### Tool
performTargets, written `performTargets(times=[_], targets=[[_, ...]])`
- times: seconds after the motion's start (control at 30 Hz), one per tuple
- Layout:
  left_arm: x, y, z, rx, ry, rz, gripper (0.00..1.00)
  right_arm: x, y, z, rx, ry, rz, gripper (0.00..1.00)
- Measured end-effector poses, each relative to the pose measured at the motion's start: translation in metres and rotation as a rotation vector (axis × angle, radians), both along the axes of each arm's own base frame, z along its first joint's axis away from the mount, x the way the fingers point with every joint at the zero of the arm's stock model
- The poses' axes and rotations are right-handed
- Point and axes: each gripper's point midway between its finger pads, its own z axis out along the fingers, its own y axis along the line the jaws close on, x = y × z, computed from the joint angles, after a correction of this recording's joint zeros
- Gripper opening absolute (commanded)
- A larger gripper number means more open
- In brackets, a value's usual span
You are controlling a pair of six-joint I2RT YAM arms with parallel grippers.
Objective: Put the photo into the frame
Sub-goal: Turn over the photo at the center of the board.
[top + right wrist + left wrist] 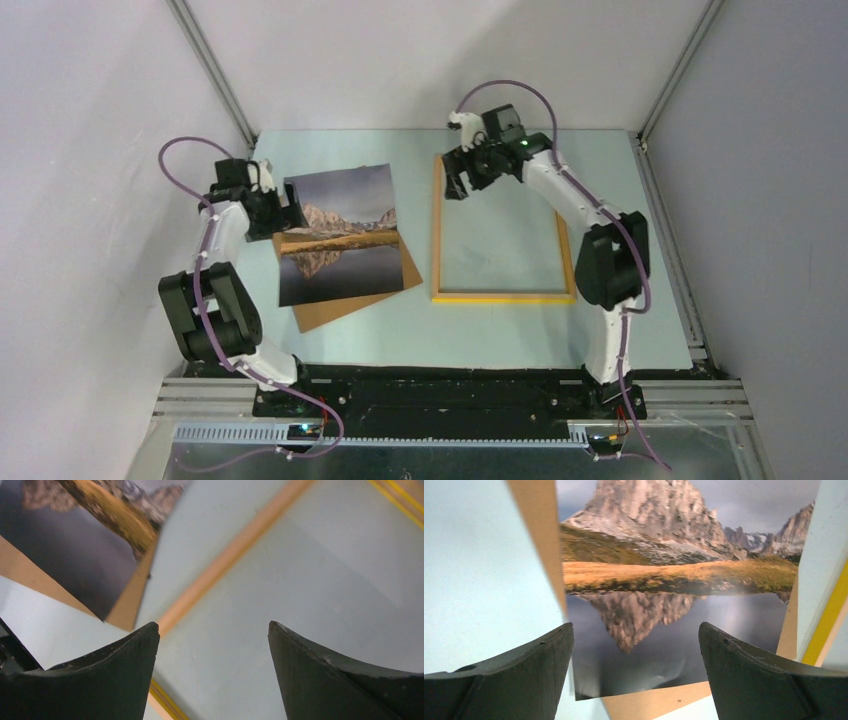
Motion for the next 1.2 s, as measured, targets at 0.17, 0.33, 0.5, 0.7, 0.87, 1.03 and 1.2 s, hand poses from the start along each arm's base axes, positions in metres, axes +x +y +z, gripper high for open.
performTargets(times=[0.17, 0.33, 0.5, 0.7, 0.87, 1.03, 1.2], targets=[[-0.002, 0.023, -0.006, -0.03, 0.015, 0.054, 1.0, 0.013, 0.07, -0.004, 0.051, -0.004, 0.093, 0.85], [0.002, 0.023, -0.031, -0.072, 0.079, 0.052, 0.99, 0.01, 0.121, -0.034, 0.086, 0.062, 0.136, 0.85], [0.008, 0.024, -0.047, -0.096, 0.123, 0.057, 0.99, 0.003, 0.154, -0.077, 0.114, 0.168, 0.114, 0.85], [0.012, 0.027, -0.057, -0.106, 0.15, 0.08, 0.99, 0.01, 0.167, -0.111, 0.17, 0.289, 0.031, 0.84], [0.011, 0.03, -0.063, -0.098, 0.17, 0.097, 0.98, 0.022, 0.167, -0.123, 0.245, 0.386, -0.044, 0.84], [0.01, 0.031, -0.07, -0.1, 0.187, 0.101, 0.97, 0.035, 0.165, -0.123, 0.321, 0.446, -0.091, 0.84], [0.009, 0.029, -0.076, -0.112, 0.204, 0.105, 0.95, 0.04, 0.165, -0.122, 0.353, 0.463, -0.106, 0.85]])
